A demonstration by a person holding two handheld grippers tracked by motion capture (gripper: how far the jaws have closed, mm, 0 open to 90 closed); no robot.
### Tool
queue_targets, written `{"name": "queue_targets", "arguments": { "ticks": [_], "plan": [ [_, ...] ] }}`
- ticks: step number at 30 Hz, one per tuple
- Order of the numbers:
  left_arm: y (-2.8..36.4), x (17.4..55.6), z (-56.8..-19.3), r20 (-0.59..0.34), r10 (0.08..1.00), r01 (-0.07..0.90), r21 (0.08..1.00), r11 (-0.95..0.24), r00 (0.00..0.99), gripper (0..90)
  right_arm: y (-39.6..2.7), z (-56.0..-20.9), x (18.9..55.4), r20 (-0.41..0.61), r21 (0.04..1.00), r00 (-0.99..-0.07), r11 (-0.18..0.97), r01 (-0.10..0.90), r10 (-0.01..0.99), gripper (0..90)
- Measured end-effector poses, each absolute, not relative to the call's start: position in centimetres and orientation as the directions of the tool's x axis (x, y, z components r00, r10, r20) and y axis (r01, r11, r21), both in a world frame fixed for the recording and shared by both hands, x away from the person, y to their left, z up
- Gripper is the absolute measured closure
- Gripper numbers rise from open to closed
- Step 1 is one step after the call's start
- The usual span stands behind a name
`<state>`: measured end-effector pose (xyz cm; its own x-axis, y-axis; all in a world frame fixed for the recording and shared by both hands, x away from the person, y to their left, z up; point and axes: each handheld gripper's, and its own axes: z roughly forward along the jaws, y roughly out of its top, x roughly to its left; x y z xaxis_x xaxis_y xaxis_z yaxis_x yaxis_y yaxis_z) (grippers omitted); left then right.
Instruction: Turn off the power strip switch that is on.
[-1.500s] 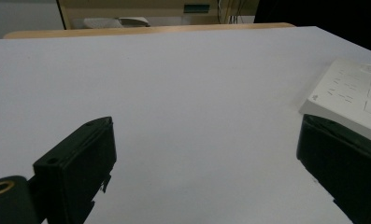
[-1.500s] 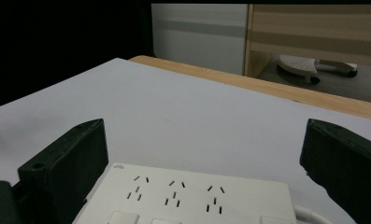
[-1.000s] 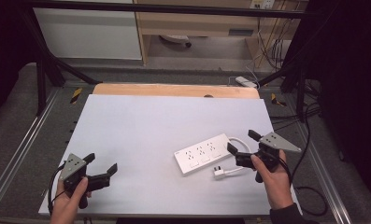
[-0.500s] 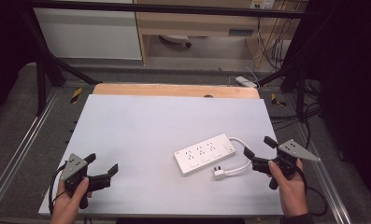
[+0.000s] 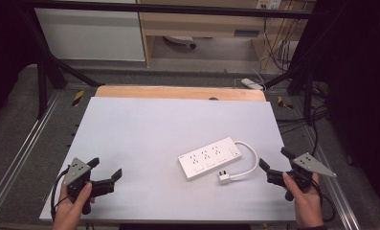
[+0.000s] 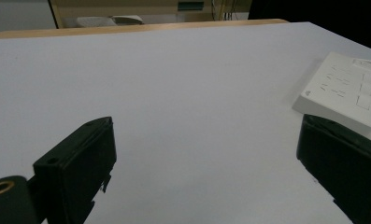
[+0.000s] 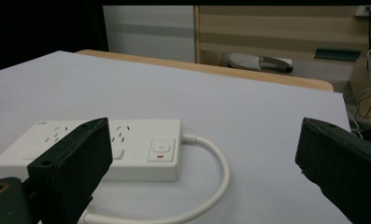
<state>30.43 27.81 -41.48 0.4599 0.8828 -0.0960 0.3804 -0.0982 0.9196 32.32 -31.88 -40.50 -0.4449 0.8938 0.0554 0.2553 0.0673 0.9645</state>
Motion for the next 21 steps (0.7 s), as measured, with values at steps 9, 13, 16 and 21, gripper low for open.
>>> {"name": "queue_targets", "arguments": {
  "ticks": [9, 13, 16, 21],
  "plan": [
    [27.7, 30.4, -41.4, -0.092, 0.882, 0.375, 0.922, -0.101, 0.462, 4.7, -32.4, -42.9, 32.1, 0.082, 0.939, -0.461, 0.087, 0.333, 0.883, 5.0],
    [27.7, 30.4, -41.4, -0.090, 0.880, 0.375, 0.921, -0.105, 0.467, 4.7, -32.0, -44.0, 32.4, 0.115, 0.919, -0.487, 0.093, 0.382, 0.866, 5.0],
    [27.6, 30.4, -41.4, -0.088, 0.878, 0.374, 0.921, -0.108, 0.471, 4.7, -31.5, -44.4, 32.5, 0.119, 0.907, -0.500, 0.111, 0.406, 0.858, 4.8],
    [27.5, 30.4, -41.4, -0.088, 0.876, 0.376, 0.920, -0.112, 0.475, 4.7, -30.4, -45.0, 33.0, 0.107, 0.886, -0.524, 0.158, 0.436, 0.845, 4.3]
  ]
}}
